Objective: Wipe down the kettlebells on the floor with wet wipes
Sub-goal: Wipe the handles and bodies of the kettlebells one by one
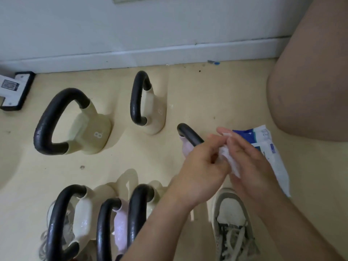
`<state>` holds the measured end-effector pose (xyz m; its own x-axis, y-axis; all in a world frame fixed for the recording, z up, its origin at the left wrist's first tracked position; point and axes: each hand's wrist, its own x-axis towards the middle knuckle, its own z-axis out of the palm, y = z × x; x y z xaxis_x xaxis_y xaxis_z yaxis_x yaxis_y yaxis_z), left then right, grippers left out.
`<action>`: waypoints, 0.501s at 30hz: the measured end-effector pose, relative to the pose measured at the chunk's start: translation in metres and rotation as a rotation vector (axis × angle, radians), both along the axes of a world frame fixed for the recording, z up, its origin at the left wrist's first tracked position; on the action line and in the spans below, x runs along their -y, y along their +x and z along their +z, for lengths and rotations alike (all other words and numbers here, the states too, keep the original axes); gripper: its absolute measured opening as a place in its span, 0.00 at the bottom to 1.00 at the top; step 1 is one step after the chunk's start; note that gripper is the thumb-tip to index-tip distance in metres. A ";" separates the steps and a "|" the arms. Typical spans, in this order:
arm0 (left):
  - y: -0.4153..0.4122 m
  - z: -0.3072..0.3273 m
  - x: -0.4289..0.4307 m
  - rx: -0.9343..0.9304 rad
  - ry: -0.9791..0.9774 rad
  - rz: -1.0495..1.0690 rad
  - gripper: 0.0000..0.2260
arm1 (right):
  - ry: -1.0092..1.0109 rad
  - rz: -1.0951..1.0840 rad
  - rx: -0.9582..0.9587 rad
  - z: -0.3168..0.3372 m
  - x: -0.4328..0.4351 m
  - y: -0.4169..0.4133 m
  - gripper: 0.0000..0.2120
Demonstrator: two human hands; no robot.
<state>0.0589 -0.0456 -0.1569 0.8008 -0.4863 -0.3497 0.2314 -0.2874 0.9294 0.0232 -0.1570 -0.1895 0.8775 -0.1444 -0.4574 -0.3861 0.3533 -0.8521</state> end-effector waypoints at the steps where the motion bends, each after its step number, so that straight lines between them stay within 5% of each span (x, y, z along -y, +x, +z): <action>1: 0.005 0.004 0.001 0.063 0.035 -0.096 0.17 | 0.045 -0.078 -0.026 -0.001 0.004 0.000 0.13; 5: 0.044 0.002 -0.010 0.629 0.574 -0.408 0.27 | 0.038 -0.294 -0.155 -0.012 0.018 -0.001 0.09; 7: 0.071 -0.007 -0.020 0.714 0.811 -0.679 0.22 | 0.055 -0.269 -0.205 -0.021 0.024 -0.002 0.08; 10: 0.092 -0.022 -0.027 0.730 0.909 -0.895 0.17 | 0.122 -0.238 -0.268 -0.029 0.029 0.000 0.08; 12: 0.088 -0.031 -0.029 0.674 0.882 -0.879 0.19 | 0.137 -0.314 -0.270 -0.032 0.028 0.003 0.09; 15: 0.059 -0.049 -0.033 0.473 0.677 -0.470 0.18 | 0.046 -0.411 -0.250 -0.035 0.021 0.011 0.08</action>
<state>0.1177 -0.0129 -0.2063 0.7055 -0.6074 -0.3650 -0.4025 -0.7674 0.4990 0.0345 -0.1784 -0.2249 0.6143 -0.4314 -0.6607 -0.3971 0.5546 -0.7313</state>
